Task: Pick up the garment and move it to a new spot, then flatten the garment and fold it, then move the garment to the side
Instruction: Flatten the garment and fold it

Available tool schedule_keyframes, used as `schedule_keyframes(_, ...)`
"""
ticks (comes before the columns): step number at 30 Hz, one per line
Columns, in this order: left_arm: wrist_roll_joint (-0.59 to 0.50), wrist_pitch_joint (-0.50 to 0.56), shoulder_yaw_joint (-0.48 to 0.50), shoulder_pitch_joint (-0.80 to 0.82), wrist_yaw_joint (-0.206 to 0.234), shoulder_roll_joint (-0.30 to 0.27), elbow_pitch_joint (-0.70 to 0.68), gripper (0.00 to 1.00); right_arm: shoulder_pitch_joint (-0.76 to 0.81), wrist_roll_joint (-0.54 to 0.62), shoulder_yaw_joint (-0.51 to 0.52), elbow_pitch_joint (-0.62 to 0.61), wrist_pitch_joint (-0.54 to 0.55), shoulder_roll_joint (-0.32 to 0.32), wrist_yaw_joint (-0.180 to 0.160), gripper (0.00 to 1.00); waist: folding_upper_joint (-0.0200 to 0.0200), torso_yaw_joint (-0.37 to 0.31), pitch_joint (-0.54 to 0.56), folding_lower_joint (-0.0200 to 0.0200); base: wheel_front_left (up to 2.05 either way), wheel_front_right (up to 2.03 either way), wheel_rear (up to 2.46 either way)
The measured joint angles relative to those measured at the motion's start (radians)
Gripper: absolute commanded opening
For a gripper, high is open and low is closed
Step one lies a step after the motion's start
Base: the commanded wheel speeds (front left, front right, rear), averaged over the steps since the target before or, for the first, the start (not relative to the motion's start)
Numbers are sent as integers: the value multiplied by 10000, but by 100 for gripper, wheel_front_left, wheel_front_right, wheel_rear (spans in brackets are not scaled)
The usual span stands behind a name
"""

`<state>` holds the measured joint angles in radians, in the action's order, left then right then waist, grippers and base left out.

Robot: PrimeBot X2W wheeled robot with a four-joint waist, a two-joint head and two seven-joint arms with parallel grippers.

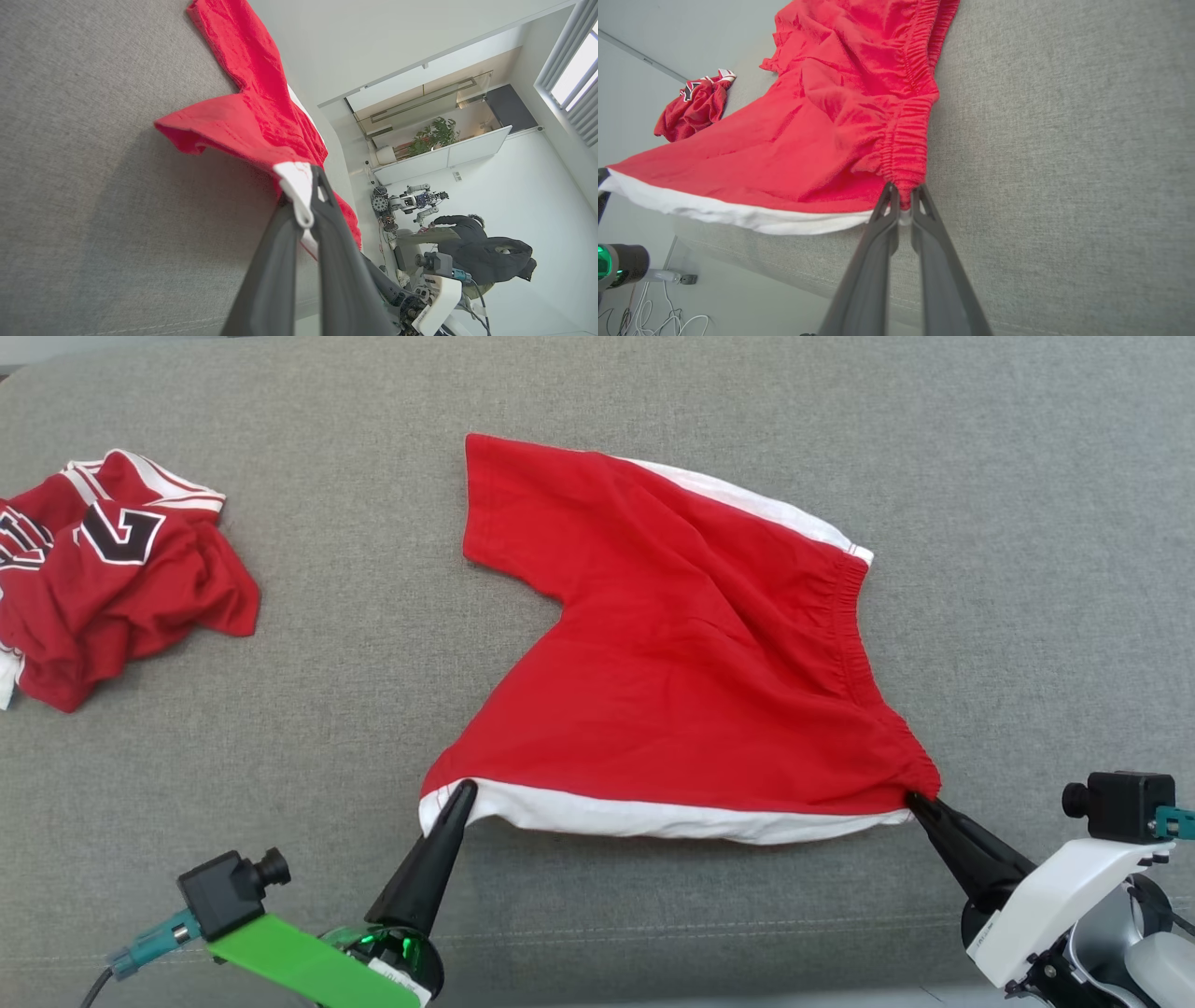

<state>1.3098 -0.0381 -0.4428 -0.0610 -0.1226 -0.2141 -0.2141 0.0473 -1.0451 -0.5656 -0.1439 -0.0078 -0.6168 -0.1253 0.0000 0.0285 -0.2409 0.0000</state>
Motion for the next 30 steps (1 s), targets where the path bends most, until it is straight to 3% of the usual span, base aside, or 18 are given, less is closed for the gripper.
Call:
schedule_keyframes(10, 67, -261, 477, -939, 48, -443, -2071, 0, 755, -403, -58, -326, 104, -42, 0, 0, 0, 134, 51, 0, 0, 0, 0)
schedule_keyframes(25, -207, -257, 1177, -2131, 918, -1409, -3839, 0, 1345, -740, -159, -1087, 272, -100, 12, 0, 0, 27, -92, 0, 0, 0, 0)
schedule_keyframes(30, -221, -13, 1315, -2097, 1143, -1741, -4209, 0, 1077, -809, -261, -1574, 347, 165, 222, 0, 0, -155, -295, 0, 0, 0, 0)
